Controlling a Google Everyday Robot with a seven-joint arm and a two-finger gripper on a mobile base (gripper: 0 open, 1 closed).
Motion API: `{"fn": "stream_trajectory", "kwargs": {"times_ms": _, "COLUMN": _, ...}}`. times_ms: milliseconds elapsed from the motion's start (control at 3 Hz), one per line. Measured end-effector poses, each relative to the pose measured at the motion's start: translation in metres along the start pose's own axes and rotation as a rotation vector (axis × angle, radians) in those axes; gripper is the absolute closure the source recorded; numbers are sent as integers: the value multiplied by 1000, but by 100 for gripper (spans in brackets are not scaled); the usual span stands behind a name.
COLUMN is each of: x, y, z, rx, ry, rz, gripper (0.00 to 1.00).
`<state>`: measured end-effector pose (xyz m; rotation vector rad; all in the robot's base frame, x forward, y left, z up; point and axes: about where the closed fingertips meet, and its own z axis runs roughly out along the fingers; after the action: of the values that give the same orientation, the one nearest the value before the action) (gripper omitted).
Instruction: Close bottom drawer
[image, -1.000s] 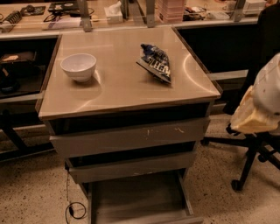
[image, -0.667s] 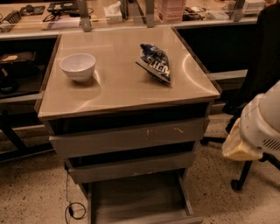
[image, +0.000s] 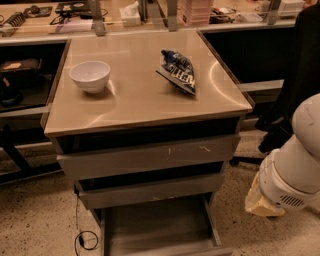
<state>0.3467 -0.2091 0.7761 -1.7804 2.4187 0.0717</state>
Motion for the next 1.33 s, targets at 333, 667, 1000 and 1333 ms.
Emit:
{"fn": "stream_trajectory", "kwargs": {"times_ms": 333, "x": -1, "y": 10, "z": 17, "rx": -22, "ry": -15, "rz": 1, "gripper": 100}}
{"fn": "stream_trajectory", "kwargs": {"times_ms": 667, "x": -1, "y": 31, "z": 88, "rx": -104, "ry": -34, "rz": 42, "gripper": 100}}
{"fn": "stream_trajectory", "kwargs": {"times_ms": 1000, "x": 0, "y": 45, "z": 173, "rx": -169, "ry": -45, "rz": 83, "gripper": 100}}
{"fn": "stream_trajectory", "kwargs": {"times_ms": 1333, "x": -2, "y": 52, "z": 248, "rx": -221, "ry": -66, "rz": 139, "gripper": 100}}
